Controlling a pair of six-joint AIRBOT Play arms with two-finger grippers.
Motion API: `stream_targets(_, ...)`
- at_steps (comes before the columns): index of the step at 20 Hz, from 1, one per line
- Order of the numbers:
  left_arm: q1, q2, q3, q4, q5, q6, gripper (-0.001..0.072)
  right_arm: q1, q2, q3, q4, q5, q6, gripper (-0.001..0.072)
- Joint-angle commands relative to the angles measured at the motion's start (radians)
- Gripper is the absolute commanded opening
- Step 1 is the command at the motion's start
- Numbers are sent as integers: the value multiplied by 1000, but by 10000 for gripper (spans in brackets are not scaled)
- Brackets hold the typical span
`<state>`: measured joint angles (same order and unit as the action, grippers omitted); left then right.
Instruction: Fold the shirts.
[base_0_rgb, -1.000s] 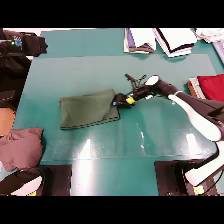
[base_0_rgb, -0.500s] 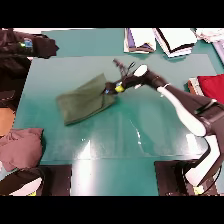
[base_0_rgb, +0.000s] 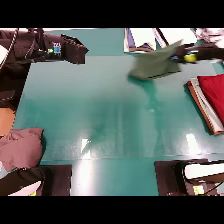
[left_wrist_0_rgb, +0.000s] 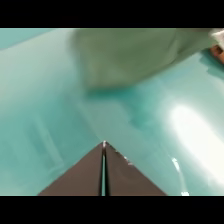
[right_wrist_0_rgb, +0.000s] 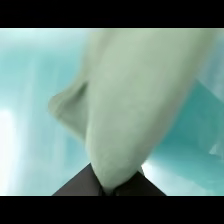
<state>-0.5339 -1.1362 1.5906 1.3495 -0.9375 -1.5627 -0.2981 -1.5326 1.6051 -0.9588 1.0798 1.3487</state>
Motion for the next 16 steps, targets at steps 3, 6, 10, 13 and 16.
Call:
stream_targets(3,-21,-1,0,-11,25,-10,23,-364,25,2,-28,19,4,15)
stream_targets(6,-21,-5,0,-11,26,-11,23,-423,22,3,-26,0,5,15)
stream_targets(10,-21,-17,0,-19,18,-11,23,-420,21,117,41,-20,4,14)
stream_targets(13,-21,-19,0,-19,10,-10,23,-420,21,258,47,-8,5,14)
stream_targets(16,-21,-19,0,-19,10,-8,23,-423,22,362,40,55,4,14)
